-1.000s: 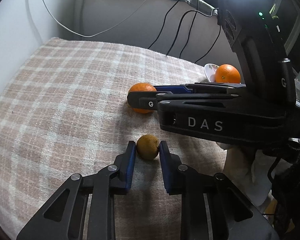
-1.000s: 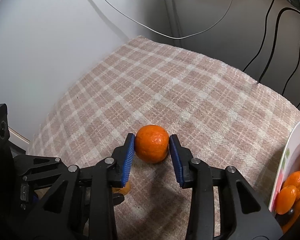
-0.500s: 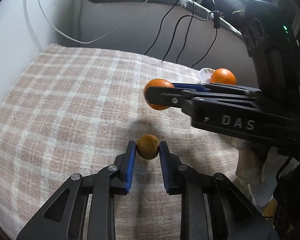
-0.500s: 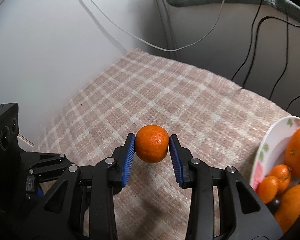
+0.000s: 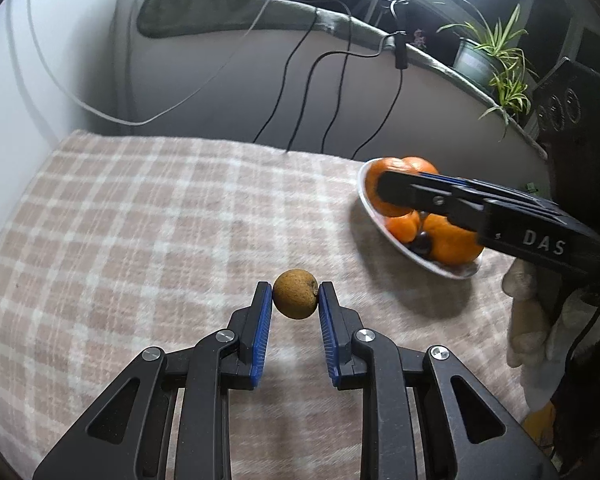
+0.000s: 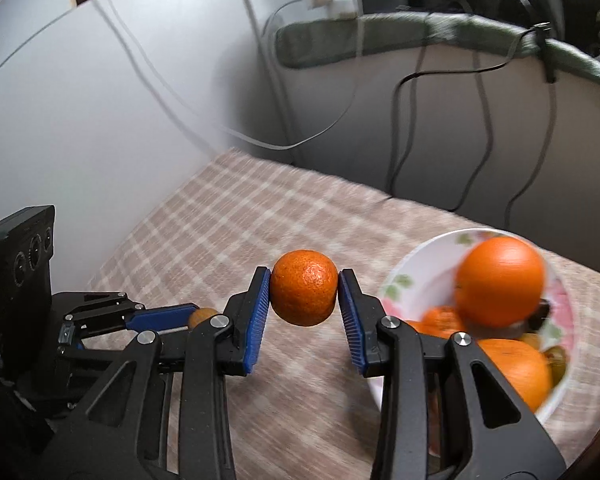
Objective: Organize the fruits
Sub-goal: 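Carry the tangerine with the right tool while the left tool carries the kiwi to the plate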
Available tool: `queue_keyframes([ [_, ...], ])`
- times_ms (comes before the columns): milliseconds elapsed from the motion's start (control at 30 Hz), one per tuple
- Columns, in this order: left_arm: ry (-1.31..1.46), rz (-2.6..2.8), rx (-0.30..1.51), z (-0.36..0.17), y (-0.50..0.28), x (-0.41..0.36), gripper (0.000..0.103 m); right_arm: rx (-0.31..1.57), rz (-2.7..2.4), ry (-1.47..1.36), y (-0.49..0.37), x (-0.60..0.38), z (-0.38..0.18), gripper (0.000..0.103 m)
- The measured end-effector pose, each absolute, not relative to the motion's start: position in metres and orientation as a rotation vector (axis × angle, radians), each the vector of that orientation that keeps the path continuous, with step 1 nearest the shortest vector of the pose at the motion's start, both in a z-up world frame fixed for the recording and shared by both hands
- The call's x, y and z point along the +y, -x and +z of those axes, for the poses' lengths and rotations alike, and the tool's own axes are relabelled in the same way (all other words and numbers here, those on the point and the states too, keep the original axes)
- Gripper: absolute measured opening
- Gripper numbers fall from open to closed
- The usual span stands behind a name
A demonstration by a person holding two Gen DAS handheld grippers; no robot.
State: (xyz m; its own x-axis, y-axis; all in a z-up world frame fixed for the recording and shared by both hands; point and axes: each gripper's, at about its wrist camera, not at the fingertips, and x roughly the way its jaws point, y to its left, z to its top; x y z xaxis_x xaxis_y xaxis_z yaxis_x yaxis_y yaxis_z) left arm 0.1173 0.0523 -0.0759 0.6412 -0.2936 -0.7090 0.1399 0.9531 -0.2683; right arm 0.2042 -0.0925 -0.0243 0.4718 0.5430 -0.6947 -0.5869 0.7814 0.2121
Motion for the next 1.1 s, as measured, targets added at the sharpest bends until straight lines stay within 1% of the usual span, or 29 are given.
queue_keyframes([
  [367,0.168,-0.309,0.813,-0.063,-0.137,0.021,0.022,0.76,0.568,0.03,-0.205,-0.156,-0.001,0.036],
  [800,0.139,-0.349,0.807,-0.057,-0.16,-0.011,0.022,0.762,0.458,-0.025,-0.221,-0.213,-0.005,0.036],
  [1100,0.124,-0.361,0.802,-0.054,-0.176,-0.023,0.022,0.782,0.441,-0.037,-0.231,-0.224,-0.015,0.036],
])
